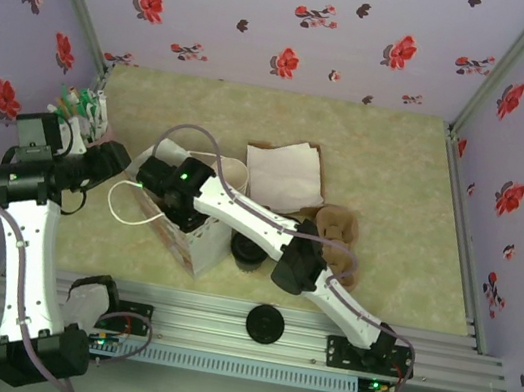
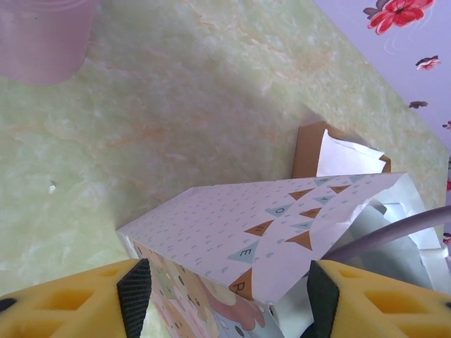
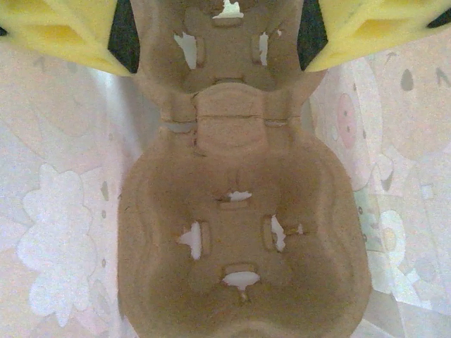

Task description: Pack the takeout coffee

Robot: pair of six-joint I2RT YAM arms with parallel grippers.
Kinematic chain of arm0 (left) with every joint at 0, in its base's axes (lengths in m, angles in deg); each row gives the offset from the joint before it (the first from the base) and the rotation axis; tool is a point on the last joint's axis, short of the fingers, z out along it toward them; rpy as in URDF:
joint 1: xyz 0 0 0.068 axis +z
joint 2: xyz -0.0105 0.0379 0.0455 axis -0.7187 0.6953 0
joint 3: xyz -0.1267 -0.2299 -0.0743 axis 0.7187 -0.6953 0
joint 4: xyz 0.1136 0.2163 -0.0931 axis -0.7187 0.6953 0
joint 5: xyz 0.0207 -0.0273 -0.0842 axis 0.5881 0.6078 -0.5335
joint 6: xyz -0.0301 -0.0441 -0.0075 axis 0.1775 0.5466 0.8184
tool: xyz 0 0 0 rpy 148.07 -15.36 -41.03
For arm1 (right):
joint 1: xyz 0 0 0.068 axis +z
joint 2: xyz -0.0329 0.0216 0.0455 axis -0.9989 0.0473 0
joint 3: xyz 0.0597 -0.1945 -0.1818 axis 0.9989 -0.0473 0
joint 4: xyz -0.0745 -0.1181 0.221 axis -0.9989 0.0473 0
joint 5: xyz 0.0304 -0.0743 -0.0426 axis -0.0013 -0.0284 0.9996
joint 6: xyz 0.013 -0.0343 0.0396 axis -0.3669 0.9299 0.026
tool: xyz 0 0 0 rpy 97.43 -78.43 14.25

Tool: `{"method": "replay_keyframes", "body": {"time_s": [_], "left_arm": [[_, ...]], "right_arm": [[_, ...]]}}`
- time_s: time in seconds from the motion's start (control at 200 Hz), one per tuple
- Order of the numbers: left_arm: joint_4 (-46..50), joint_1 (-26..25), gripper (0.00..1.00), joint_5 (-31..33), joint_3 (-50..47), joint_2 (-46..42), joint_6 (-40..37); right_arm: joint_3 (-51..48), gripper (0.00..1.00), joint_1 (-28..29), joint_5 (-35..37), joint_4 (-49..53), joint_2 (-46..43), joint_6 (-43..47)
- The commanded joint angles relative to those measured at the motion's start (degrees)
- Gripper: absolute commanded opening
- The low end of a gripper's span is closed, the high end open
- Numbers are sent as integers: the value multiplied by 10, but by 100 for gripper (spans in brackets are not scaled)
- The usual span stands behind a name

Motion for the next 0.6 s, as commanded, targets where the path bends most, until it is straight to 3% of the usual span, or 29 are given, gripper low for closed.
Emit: {"method": "replay_keyframes", "body": {"time_s": [0.0, 0.485, 0.595], "left_arm": [[0, 5, 65, 5, 24, -13, 8], [29, 5, 77, 31, 69, -30, 12], [36, 5, 81, 37, 79, -32, 13]], "right_arm": [[24, 66, -4, -11, 2, -53, -8], [17, 99, -5, -43, -44, -188, -5], [10, 99, -6, -36, -46, -214, 1]]}}
